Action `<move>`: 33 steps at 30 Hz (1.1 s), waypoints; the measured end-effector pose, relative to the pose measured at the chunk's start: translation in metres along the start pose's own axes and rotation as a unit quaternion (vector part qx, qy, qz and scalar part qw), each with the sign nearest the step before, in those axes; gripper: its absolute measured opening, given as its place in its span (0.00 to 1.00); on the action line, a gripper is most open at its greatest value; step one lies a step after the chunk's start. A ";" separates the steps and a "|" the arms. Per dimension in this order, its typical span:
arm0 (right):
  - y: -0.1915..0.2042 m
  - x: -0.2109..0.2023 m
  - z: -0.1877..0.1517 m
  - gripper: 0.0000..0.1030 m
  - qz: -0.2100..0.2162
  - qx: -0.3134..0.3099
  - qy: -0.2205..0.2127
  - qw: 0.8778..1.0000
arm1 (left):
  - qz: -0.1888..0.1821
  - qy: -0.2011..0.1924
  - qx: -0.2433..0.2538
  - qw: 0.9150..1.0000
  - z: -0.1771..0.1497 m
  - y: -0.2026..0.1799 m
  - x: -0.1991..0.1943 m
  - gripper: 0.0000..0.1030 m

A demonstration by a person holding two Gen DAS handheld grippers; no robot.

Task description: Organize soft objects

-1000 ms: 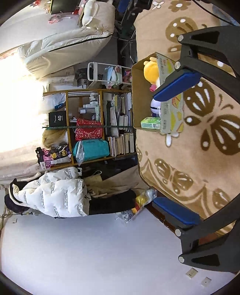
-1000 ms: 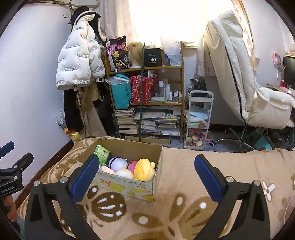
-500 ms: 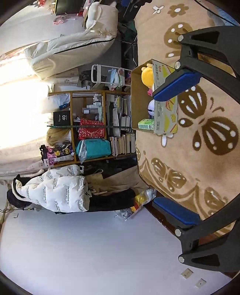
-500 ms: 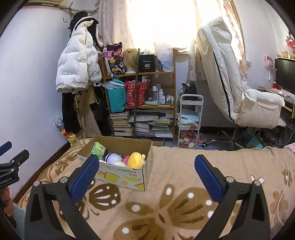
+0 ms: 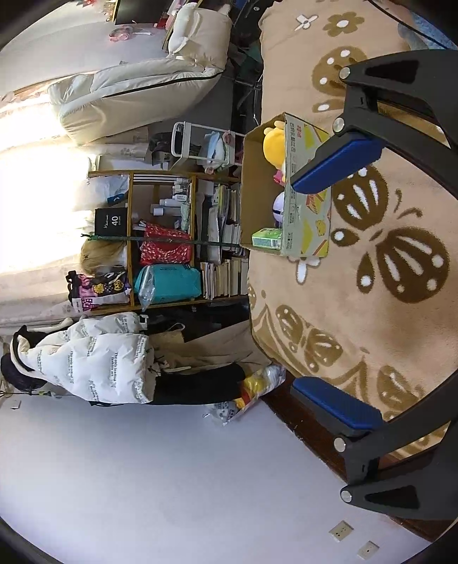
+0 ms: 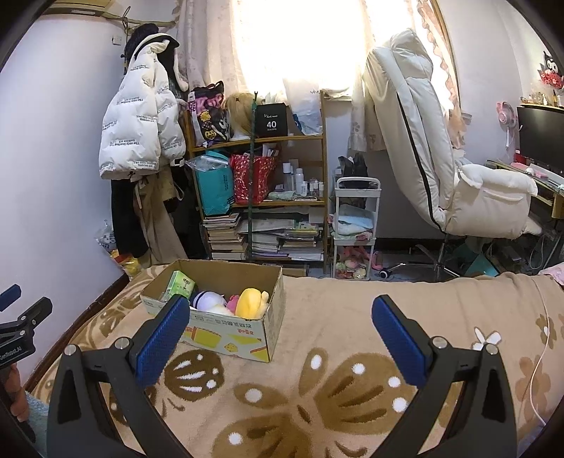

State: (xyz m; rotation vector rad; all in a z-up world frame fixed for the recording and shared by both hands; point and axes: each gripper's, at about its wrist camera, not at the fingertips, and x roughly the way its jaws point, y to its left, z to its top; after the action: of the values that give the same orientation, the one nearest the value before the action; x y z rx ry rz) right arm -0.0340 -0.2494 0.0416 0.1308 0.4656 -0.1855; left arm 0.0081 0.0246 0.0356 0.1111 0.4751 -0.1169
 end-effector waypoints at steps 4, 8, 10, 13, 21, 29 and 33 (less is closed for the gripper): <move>0.001 0.004 -0.002 1.00 -0.002 -0.002 0.007 1.000 | 0.002 0.002 0.002 1.000 -0.002 -0.001 0.001 0.99; 0.001 0.008 -0.002 1.00 -0.003 -0.002 0.013 1.000 | 0.003 0.006 0.004 1.000 -0.003 -0.002 0.004 0.99; 0.001 0.008 -0.003 1.00 -0.006 -0.004 0.013 1.000 | 0.003 0.009 0.005 1.000 -0.004 -0.002 0.005 0.99; 0.001 0.009 -0.003 1.00 -0.006 -0.004 0.014 1.000 | 0.006 0.013 0.002 1.000 -0.004 -0.001 0.007 0.99; 0.001 0.009 -0.002 1.00 -0.005 -0.004 0.014 1.000 | 0.014 0.015 0.000 1.000 -0.005 0.000 0.009 0.99; 0.002 0.008 -0.002 1.00 -0.006 -0.003 0.014 1.000 | 0.015 0.022 -0.004 1.000 -0.006 0.002 0.012 0.99; 0.001 0.009 -0.001 1.00 -0.006 -0.003 0.015 1.000 | 0.015 0.022 -0.004 1.000 -0.006 0.002 0.012 0.99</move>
State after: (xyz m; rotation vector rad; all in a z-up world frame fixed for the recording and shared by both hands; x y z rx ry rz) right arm -0.0268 -0.2491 0.0365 0.1246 0.4970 -0.1935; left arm 0.0161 0.0266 0.0250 0.1136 0.5178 -0.0826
